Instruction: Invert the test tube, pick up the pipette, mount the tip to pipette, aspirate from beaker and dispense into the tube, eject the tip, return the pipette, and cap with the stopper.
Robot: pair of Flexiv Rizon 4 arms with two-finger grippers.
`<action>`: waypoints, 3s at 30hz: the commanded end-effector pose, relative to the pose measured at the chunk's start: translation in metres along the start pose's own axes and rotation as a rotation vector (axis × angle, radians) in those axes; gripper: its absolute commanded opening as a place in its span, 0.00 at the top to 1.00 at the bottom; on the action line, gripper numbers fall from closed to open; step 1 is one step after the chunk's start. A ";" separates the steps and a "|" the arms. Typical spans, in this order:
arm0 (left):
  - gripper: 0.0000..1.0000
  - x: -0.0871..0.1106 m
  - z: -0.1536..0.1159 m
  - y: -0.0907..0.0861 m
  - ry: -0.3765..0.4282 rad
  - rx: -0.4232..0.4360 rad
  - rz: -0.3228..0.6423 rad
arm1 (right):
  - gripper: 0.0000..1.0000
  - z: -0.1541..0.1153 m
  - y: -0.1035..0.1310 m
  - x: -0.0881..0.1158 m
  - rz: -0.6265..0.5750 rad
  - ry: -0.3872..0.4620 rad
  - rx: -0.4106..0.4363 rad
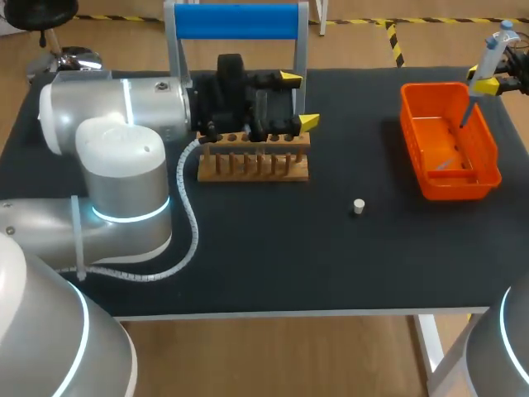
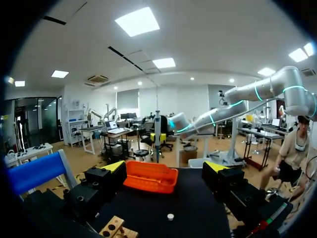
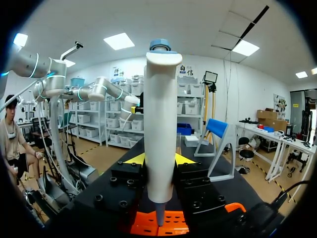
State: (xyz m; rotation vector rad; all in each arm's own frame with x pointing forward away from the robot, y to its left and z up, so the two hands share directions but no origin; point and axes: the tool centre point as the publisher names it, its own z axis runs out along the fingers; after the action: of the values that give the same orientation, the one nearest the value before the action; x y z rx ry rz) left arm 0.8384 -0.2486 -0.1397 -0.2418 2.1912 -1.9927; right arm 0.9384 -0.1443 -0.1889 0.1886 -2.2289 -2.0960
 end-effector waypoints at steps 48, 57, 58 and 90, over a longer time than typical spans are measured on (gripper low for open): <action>0.00 0.001 -0.005 0.011 -0.012 0.026 -0.030 | 1.00 -0.002 0.001 -0.001 0.000 0.006 0.003; 0.00 0.001 -0.005 0.011 -0.012 0.026 -0.030 | 1.00 0.003 0.002 0.003 -0.001 0.002 0.012; 0.00 0.001 -0.005 0.011 -0.012 0.026 -0.030 | 1.00 0.009 0.003 0.007 -0.002 -0.003 0.014; 0.00 0.001 -0.005 0.011 -0.012 0.026 -0.030 | 1.00 0.206 0.012 0.051 0.048 -0.049 0.014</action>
State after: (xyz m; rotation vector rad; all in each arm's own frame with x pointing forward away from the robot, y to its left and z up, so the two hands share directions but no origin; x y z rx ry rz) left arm 0.8364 -0.2404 -0.1490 -0.2798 2.1728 -2.0290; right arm 0.8616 0.0330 -0.1900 0.0944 -2.2457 -2.0729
